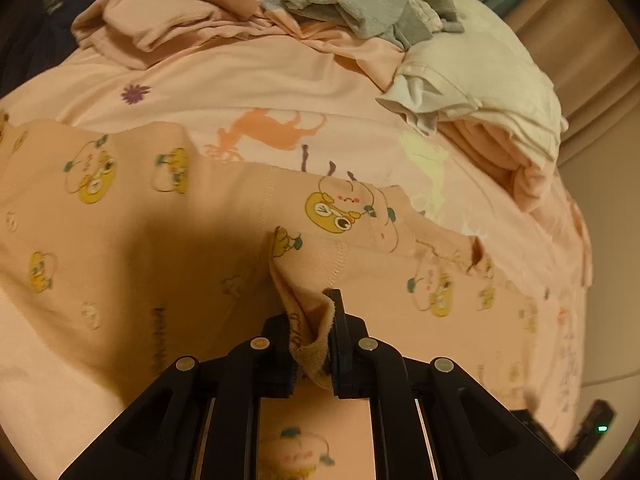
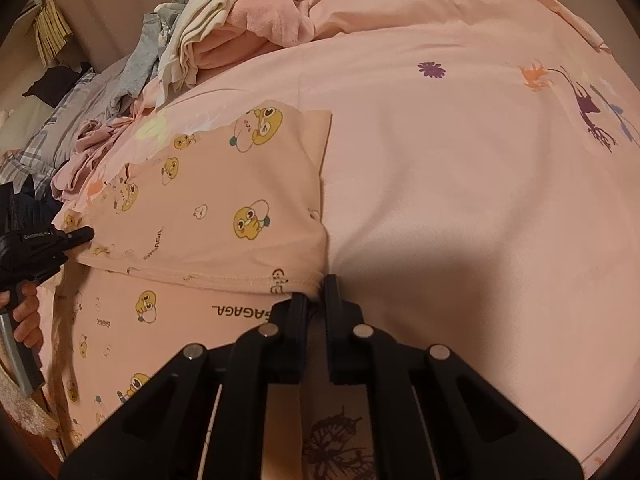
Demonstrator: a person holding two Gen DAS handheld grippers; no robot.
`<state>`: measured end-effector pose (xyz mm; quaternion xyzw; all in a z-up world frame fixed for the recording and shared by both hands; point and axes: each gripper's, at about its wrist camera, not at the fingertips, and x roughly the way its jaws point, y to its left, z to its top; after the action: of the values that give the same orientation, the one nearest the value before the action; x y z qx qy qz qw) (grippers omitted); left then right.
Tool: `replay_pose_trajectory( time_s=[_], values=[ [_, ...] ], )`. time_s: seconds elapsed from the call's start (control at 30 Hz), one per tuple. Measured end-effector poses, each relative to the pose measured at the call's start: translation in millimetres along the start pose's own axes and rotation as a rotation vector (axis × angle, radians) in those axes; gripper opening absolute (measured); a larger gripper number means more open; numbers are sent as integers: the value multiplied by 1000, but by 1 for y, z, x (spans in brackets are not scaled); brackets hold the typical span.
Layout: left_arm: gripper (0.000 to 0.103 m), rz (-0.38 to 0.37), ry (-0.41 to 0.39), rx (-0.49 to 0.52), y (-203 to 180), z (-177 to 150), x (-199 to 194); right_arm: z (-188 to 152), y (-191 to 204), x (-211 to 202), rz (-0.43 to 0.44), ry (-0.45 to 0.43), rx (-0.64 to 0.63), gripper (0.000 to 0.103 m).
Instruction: Fold small clothes
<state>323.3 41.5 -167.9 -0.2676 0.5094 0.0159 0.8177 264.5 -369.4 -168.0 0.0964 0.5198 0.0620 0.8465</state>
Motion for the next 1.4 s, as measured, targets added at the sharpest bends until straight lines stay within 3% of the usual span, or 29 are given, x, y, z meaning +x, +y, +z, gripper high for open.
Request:
replay_pose_trajectory(
  time_s=[0.07, 0.2, 0.3, 0.4, 0.47, 0.53, 0.6, 0.73, 0.93, 1.13, 1.17, 1.23, 1.33, 1.4],
  values=[
    [7, 5, -12, -31, 8, 1, -14, 1, 0, -1, -9, 23, 4, 9],
    [7, 131, -72, -30, 28, 5, -50, -6, 4, -10, -71, 84, -46, 11],
    [8, 106, -53, -64, 50, 8, -67, -12, 5, -18, -83, 112, -61, 15],
    [8, 153, -74, -76, 84, 9, -89, -15, 4, -30, -45, 132, -23, 19],
    [17, 173, -73, -136, 114, 11, -99, -16, 6, -41, -28, 131, -17, 21],
    [59, 127, -67, -224, 151, 11, -108, -17, 10, -53, -9, 117, -25, 30],
    [64, 65, -104, -341, 191, 8, -119, -18, 17, -61, -6, 101, -50, 47],
    [64, 2, -172, -460, 240, 10, -130, -22, 27, -67, -36, 87, -90, 49],
    [64, -38, -195, -550, 286, 34, -121, -25, 29, -61, -28, 133, -62, 48],
    [63, -91, -239, -543, 300, 55, -105, -27, 32, -63, -48, 115, -39, 48],
    [60, -94, -249, -547, 299, 58, -102, -26, 31, -63, -51, 113, -36, 48],
    [34, -73, -251, -563, 303, 61, -100, -26, 30, -60, -49, 115, -24, 48],
    [11, -8, -257, -541, 303, 64, -99, -26, 30, -54, -53, 128, -23, 48],
    [8, 70, -258, -482, 292, 65, -98, -26, 29, -50, -67, 132, -22, 48]
  ],
)
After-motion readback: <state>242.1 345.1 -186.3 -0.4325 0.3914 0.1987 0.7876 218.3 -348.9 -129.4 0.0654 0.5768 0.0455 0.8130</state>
